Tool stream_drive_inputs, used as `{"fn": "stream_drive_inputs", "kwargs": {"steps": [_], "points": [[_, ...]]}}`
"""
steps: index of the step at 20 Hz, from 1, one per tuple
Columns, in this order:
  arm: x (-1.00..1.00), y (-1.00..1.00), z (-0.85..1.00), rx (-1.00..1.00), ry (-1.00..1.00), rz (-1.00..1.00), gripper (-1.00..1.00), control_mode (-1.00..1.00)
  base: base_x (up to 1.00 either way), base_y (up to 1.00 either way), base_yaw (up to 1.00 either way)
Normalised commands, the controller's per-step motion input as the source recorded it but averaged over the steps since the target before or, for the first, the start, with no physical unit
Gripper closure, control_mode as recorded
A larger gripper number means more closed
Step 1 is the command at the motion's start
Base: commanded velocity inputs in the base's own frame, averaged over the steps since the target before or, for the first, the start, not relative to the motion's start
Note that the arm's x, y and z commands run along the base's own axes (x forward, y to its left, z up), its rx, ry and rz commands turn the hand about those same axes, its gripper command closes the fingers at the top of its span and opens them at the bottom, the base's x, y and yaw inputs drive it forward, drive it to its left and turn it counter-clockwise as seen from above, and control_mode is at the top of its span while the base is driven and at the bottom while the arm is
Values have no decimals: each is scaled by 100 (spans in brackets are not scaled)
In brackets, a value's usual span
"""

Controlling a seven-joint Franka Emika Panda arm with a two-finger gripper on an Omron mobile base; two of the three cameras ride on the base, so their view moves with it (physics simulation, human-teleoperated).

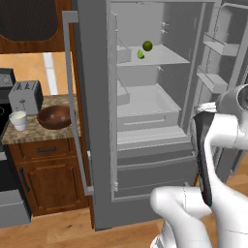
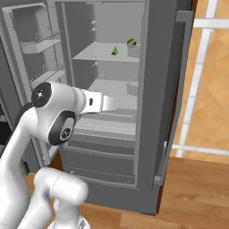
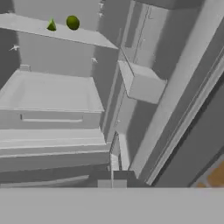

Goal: Grab a lemon wedge from the fridge and one ice cube from the ice bowl, and put them in the glass of lemonade.

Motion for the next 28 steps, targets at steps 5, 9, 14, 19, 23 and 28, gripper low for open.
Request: {"fn": "stream_drive_inputs", "kwargs": {"steps": [5,9,14,19,23,28], "points": [[4,37,-58,-25,24,10,-100,-100,0,0,0],[-1,-12,-33,-3,3,5,-100,-100,0,0,0],[0,-44,-40,-9,1,0,-100,-100,0,0,0],[14,-45,-38,-14,4,0,-100,-100,0,0,0],[46,-16,-20,-13,13,0,-100,-100,0,0,0],[57,69,-7,-22,10,-2,-100,-100,0,0,0]]}}
